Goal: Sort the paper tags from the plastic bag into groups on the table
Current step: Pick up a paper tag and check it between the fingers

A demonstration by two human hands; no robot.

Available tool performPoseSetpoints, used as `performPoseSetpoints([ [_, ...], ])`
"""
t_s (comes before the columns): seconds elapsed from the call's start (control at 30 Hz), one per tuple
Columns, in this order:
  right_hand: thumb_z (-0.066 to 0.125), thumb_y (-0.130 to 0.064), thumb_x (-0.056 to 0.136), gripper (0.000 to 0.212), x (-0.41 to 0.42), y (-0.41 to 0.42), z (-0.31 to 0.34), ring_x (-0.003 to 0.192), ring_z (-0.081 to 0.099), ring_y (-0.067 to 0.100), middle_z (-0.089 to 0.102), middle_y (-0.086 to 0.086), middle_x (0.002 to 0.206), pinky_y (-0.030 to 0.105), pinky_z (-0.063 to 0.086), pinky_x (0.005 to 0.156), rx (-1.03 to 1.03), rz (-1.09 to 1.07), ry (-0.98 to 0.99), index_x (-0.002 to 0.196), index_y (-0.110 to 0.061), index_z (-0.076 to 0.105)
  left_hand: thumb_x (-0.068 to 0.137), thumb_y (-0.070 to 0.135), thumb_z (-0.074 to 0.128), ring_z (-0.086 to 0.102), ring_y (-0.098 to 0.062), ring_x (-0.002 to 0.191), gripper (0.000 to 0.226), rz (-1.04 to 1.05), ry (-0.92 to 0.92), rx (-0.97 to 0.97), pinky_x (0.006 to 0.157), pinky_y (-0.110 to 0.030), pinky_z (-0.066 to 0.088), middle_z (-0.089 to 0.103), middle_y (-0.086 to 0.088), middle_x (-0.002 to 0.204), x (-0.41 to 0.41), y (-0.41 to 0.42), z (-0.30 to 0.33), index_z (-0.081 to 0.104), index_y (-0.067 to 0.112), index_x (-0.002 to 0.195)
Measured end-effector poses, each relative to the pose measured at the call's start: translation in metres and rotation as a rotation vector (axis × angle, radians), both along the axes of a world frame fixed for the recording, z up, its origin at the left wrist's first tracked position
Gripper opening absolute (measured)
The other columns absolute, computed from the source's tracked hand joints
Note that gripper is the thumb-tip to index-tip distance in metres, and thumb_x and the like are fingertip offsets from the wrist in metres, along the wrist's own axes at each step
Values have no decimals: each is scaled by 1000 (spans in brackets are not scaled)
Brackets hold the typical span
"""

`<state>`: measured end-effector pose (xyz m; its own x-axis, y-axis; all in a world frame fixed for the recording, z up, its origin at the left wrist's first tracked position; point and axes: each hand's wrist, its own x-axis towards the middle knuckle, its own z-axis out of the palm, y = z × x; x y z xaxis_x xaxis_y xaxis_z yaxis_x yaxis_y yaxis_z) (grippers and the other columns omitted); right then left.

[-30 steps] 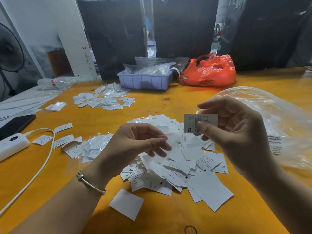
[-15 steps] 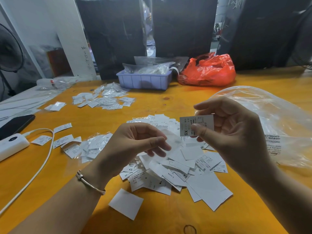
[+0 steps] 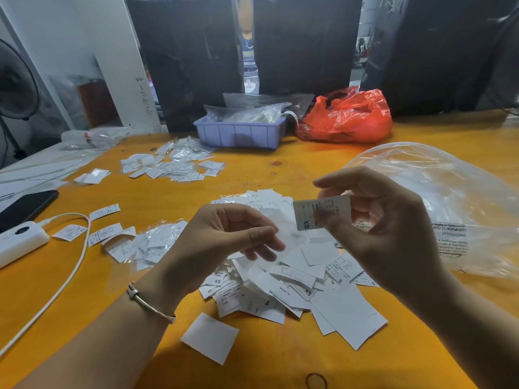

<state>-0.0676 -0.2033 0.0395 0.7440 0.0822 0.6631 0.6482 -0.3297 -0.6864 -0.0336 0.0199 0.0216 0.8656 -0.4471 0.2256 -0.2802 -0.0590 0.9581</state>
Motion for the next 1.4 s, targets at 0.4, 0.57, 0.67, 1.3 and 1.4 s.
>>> performPoseSetpoints([
  [0.4, 75, 7, 76, 37, -1, 0, 2, 83, 71, 3, 67, -3, 90, 21, 58, 68, 64, 31, -28, 102, -17, 65, 82, 28, 73, 75, -28, 75, 19, -26, 16, 9, 62, -26, 57, 77, -13, 88, 1, 0, -1, 77, 12, 92],
  [0.57, 74, 9, 75, 37, -1, -1, 3, 82, 71, 5, 67, 0, 88, 25, 60, 68, 103, 11, -31, 99, -17, 65, 87, 27, 72, 75, -29, 78, 15, -47, 24, 16, 64, -27, 57, 77, -12, 91, 0, 0, -1, 78, 15, 94],
  [0.67, 73, 9, 75, 36, -1, -2, 4, 80, 71, 9, 67, 3, 88, 27, 60, 67, 119, 20, -22, 99, -16, 65, 86, 28, 69, 75, -29, 79, 17, -54, 27, 11, 64, -25, 57, 77, -12, 91, -1, 0, 0, 78, 17, 94],
  [1.3, 69, -1, 71, 31, -1, -4, 5, 73, 67, 16, 65, 8, 84, 23, 56, 59, 129, 108, 0, 98, -15, 66, 82, 27, 73, 73, -22, 70, 9, -43, -25, -18, 59, -23, 55, 77, -10, 82, -2, 0, 1, 77, 19, 85],
  [1.4, 67, 2, 70, 30, -1, -4, 5, 69, 67, 16, 65, 10, 83, 18, 53, 57, 150, 143, 21, 97, -12, 67, 82, 26, 73, 73, -22, 70, 8, -44, -27, -23, 60, -23, 55, 77, -10, 82, -2, 1, 1, 77, 20, 85],
])
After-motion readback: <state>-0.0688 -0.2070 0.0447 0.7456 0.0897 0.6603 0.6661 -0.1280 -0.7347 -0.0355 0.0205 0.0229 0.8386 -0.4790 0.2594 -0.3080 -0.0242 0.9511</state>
